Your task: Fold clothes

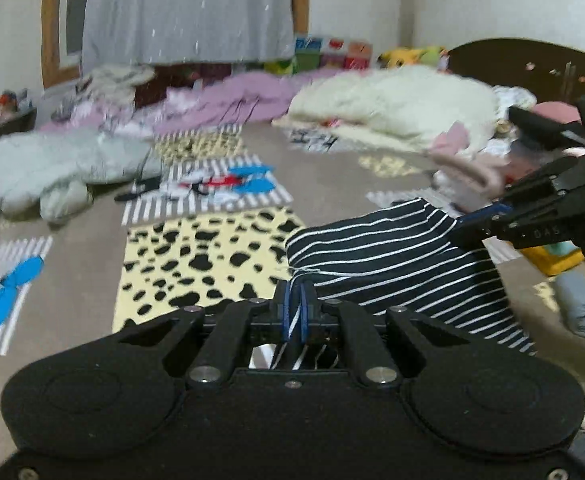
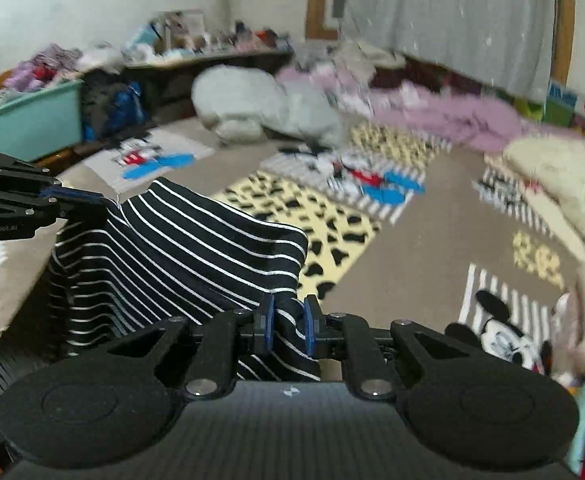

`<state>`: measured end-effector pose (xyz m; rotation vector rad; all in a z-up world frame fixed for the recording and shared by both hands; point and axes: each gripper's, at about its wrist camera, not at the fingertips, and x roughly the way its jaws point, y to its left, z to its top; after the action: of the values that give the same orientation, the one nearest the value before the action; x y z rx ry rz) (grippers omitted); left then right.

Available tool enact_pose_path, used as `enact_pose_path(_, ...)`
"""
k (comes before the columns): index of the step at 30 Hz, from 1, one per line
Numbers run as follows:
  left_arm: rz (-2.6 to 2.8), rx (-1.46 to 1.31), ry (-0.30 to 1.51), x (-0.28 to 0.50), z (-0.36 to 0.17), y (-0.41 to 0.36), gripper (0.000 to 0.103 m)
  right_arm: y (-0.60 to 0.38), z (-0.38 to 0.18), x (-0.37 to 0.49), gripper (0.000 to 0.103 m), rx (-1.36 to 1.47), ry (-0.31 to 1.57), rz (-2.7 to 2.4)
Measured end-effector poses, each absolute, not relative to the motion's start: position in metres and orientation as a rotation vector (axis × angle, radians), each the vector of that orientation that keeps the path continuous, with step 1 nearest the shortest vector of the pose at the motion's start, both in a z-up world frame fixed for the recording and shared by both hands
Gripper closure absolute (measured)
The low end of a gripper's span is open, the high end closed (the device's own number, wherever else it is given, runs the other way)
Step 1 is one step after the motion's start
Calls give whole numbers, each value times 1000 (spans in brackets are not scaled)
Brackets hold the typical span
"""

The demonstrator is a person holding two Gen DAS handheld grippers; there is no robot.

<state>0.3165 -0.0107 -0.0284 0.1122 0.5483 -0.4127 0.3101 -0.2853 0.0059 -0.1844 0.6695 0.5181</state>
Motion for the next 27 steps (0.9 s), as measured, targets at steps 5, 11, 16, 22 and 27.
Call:
enact_pose_path(5, -393, 122, 630, 356, -73, -13, 100, -280, -38, 356, 86, -146, 748, 484)
enact_pose_path(11, -385, 113, 713, 385, -116, -16, 99, -279, -89, 399, 86, -139, 835, 459)
enact_pose_path(16, -386, 114, 756, 396, -132, -19, 96, -278, -126, 420, 86, -105, 902, 438)
enact_pose_path(22, -351, 49, 732, 380, -109, 10, 74, -291, -130, 422, 67, -12, 912, 375)
enact_pose_path(27, -269, -108, 738, 312, -89, 70, 71, -336, -99, 377, 67, 181, 825, 361)
